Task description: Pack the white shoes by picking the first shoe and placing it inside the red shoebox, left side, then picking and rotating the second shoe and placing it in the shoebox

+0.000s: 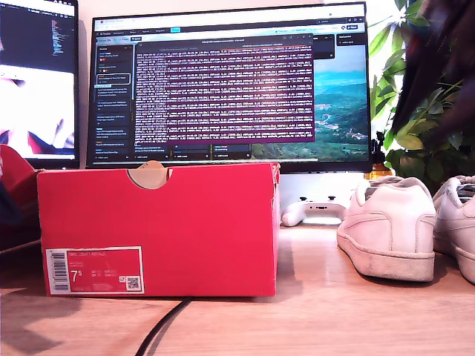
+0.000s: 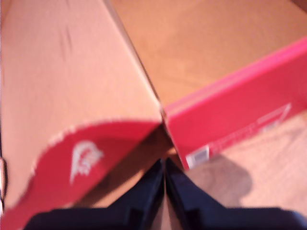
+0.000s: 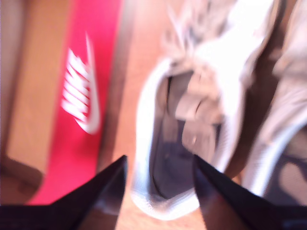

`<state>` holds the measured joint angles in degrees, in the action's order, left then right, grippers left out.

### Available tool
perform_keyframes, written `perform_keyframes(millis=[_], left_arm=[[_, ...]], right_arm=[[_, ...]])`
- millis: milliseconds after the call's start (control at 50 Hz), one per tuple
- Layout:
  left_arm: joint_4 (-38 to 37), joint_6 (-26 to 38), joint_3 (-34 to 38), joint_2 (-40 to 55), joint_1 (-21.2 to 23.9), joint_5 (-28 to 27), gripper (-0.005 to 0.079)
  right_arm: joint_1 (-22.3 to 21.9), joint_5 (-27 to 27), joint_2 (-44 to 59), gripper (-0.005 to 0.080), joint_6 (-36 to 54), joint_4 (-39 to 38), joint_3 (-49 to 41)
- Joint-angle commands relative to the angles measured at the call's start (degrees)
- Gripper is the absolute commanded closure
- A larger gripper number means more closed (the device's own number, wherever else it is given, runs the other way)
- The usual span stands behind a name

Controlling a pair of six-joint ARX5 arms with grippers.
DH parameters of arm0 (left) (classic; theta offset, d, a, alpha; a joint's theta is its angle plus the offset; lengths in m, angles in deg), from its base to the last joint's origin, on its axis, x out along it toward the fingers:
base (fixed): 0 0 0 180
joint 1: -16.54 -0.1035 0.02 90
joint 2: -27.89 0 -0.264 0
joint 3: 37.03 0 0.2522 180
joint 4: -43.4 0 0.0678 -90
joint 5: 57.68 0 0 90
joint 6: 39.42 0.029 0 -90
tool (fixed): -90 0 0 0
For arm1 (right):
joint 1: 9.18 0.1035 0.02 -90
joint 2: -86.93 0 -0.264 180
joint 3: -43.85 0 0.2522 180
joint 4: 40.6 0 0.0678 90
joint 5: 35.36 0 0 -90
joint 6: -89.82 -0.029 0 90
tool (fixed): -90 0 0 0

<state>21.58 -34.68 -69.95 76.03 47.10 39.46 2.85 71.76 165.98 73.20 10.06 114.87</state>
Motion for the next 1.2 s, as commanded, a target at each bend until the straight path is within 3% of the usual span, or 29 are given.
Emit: perform_keyframes(millis=[0, 340, 720, 820, 1000, 1180], left_arm=[[1.11, -0.22, -0.59, 0.22, -0.02, -0.02, 0.0761], [1.31, -0.22, -0.59, 0.22, -0.02, -0.02, 0.0761], [1.31, -0.22, -0.59, 0.22, -0.07, -0.02, 0.0761], [1.31, -0.22, -0.59, 0.22, -0.07, -0.02, 0.0761], [1.31, -0.24, -0.59, 0.22, -0.07, -0.02, 0.0761], [1.27, -0.24, -0.59, 0.22, -0.07, -0.02, 0.0761]], right_arm=[[1.36, -0.22, 0.59, 0.0308, 0.2, -0.28, 1.57], [5.2, -1.36, 4.33, 0.0284, -1.44, -4.72, 1.7], [5.22, -1.6, 13.38, 0.0294, -2.01, -7.91, 1.73], [5.22, -1.77, 14.88, 0.0416, -2.01, -8.44, 1.73], [5.42, -1.66, 15.82, 0.0772, -2.03, -11.96, 1.73], [6.6, -1.66, 15.82, 0.0763, -4.26, -15.19, 2.67]])
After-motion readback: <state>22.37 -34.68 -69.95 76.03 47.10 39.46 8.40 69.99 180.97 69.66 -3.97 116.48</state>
